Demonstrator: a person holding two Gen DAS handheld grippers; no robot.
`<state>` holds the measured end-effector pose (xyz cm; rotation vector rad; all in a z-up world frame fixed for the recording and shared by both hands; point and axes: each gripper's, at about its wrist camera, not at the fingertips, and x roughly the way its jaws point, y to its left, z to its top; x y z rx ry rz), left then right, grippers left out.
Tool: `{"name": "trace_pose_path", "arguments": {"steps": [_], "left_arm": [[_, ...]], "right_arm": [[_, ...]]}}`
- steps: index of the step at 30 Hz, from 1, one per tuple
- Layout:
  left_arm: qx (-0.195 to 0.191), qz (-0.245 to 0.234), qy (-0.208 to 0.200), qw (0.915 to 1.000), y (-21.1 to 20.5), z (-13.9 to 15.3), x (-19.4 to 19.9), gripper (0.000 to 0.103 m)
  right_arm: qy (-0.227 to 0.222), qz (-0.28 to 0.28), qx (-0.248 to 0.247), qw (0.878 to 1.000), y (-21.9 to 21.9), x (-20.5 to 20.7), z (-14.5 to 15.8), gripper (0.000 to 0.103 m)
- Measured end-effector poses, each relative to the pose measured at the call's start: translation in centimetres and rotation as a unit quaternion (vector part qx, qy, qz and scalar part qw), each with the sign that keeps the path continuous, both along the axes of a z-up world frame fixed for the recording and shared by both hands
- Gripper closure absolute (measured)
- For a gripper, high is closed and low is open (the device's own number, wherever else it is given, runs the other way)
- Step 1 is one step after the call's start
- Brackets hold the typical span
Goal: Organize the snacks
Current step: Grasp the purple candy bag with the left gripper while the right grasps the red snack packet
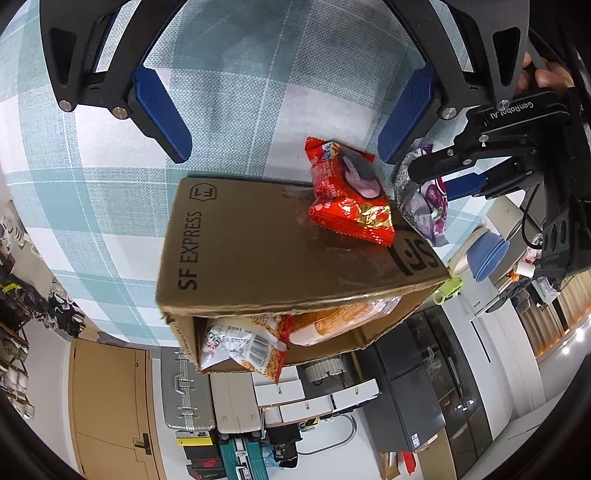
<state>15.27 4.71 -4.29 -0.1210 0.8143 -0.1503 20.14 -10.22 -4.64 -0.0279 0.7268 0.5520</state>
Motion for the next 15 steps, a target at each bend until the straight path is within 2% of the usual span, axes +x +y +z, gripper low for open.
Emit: {"name": "trace_pose_path", "arguments": {"steps": [13,15], "left_arm": [[-0.02,0.013,-0.012,0.9996,2.2,1.3,-1.0,0.056],[-0.022,0.014,-0.012,0.9996,2.5,1.4,-1.1,0.056]], "right_arm": [[0.03,0.023,0.01,0.999,3.9,1.0,-0.8,0.002],[0.027,0.021,0.005,0.999,4.6,1.1,-0.8,0.01]]}}
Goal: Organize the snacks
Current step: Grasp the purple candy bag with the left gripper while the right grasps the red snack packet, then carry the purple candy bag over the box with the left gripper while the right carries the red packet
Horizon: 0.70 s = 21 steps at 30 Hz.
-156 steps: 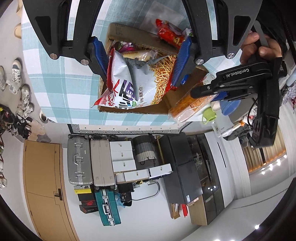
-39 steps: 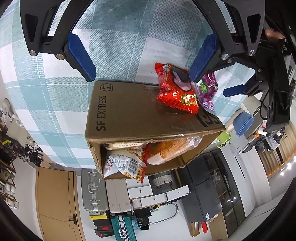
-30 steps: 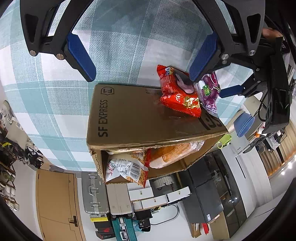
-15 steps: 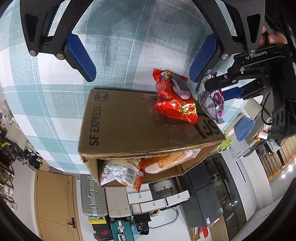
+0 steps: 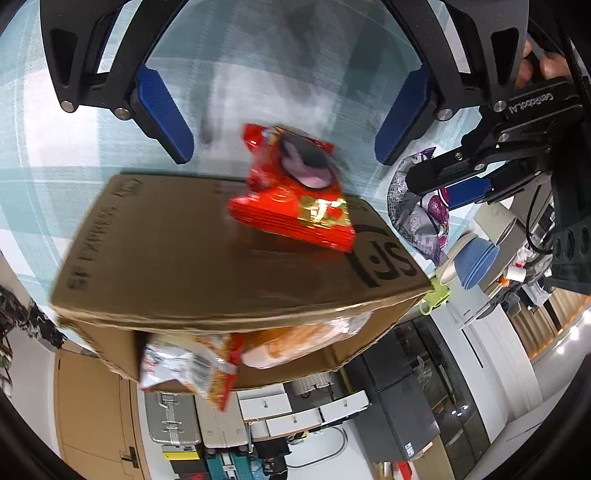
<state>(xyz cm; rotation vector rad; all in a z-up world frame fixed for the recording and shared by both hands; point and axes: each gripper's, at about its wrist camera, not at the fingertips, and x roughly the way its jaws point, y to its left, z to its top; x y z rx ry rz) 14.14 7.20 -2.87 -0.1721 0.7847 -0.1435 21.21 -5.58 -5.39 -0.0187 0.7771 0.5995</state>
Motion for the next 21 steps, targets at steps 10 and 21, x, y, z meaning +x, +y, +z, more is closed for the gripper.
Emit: {"name": "trace_pose_path", "arguments": {"steps": [10,21], "left_arm": [[-0.007,0.01,-0.006,0.9999,1.2,0.7,-0.6,0.056],[-0.007,0.016,-0.013,0.9998,1.3,1.5,-1.0,0.056]], "right_arm": [[0.004,-0.013,-0.003,1.0,1.2,0.6,-0.1,0.032],[-0.014,-0.009,-0.003,1.0,0.5,-1.0,0.2,0.057]]}}
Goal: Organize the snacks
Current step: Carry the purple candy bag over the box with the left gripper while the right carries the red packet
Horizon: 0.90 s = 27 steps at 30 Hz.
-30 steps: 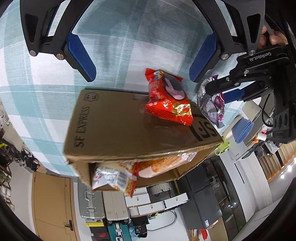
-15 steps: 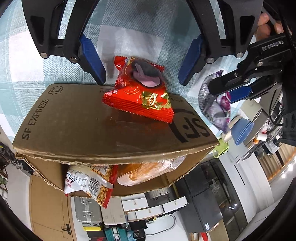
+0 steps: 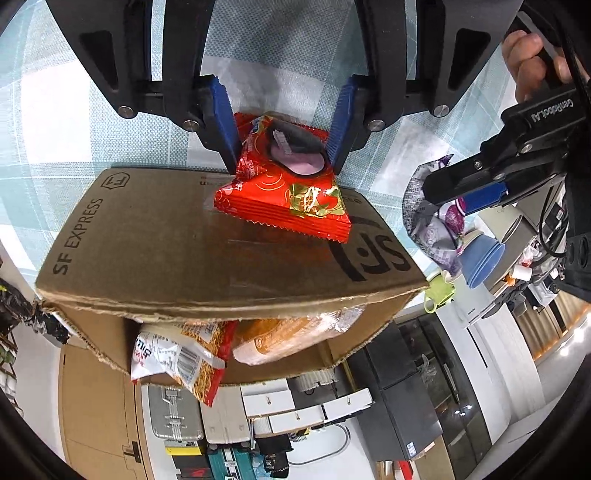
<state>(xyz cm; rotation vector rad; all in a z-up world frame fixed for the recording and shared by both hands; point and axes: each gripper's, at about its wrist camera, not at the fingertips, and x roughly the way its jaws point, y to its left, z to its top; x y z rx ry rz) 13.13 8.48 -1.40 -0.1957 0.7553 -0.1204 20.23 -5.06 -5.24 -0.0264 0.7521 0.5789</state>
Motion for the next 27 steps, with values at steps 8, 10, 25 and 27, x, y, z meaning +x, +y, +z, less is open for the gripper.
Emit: {"name": "trace_pose_path", "arguments": {"steps": [8,10,25,27], "left_arm": [[0.007,-0.006,-0.008,0.9999,-0.7,0.6,-0.3,0.056],[0.009,-0.007,-0.01,0.9999,-0.9,0.7,-0.4,0.056],[0.03,-0.011,-0.042,0.9986,-3.2,4.3,-2.1,0.056],[0.029,-0.007,-0.048,0.9984,-3.6,4.9,-2.5,0.056]], "right_arm": [[-0.01,0.004,0.01,1.0,-1.3,-1.1,1.0,0.057],[-0.015,0.005,0.013,1.0,-1.7,-1.6,1.5,0.057],[-0.062,0.019,0.052,0.997,-7.9,-5.6,4.2,0.057],[-0.065,0.021,0.048,0.996,-8.5,-5.7,4.5,0.057]]}}
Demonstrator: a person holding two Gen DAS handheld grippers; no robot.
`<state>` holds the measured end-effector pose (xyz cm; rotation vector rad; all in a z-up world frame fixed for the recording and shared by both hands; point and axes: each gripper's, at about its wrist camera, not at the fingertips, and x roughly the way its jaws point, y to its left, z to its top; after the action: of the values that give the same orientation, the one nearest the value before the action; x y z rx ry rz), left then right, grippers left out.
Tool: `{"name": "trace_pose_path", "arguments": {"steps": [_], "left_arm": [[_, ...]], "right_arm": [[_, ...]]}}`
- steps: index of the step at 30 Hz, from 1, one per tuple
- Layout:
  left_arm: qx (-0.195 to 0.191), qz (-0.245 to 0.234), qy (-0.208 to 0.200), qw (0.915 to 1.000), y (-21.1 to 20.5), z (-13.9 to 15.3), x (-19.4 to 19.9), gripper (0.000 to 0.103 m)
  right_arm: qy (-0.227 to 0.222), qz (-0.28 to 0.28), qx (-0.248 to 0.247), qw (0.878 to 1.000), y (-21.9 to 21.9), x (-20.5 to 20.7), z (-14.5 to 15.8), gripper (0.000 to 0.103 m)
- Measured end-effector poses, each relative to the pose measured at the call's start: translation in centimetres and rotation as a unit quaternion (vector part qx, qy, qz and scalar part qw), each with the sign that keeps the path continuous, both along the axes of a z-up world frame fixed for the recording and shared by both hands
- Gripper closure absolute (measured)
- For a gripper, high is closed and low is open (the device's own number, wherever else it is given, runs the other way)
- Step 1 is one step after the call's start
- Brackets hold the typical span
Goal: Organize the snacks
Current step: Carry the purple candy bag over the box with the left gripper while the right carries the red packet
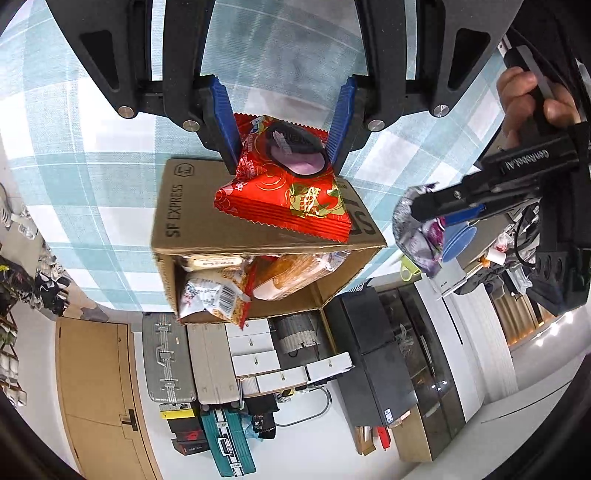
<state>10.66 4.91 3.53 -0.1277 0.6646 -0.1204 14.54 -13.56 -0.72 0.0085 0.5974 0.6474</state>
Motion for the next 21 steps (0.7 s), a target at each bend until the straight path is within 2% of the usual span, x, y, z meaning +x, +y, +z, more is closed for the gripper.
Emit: {"name": "trace_pose_path", "arguments": {"steps": [3,6,10,21], "left_arm": [[-0.014,0.001,0.003,0.9999,-0.3,0.4,-0.3,0.056],[-0.006,0.006,0.005,1.0,-0.8,0.8,-0.1,0.056],[-0.014,0.007,0.005,0.9999,-1.1,1.7,0.4,0.056],[0.001,0.028,-0.007,0.9996,-2.5,4.6,2.6,0.056]], "right_arm": [[-0.006,0.005,0.002,1.0,-0.6,0.1,0.9,0.057],[-0.016,0.007,0.003,1.0,-1.3,-0.2,1.9,0.057],[-0.029,0.007,0.003,1.0,-1.5,-0.2,3.4,0.057],[-0.059,0.011,0.001,0.998,-1.6,0.7,6.9,0.057]]}}
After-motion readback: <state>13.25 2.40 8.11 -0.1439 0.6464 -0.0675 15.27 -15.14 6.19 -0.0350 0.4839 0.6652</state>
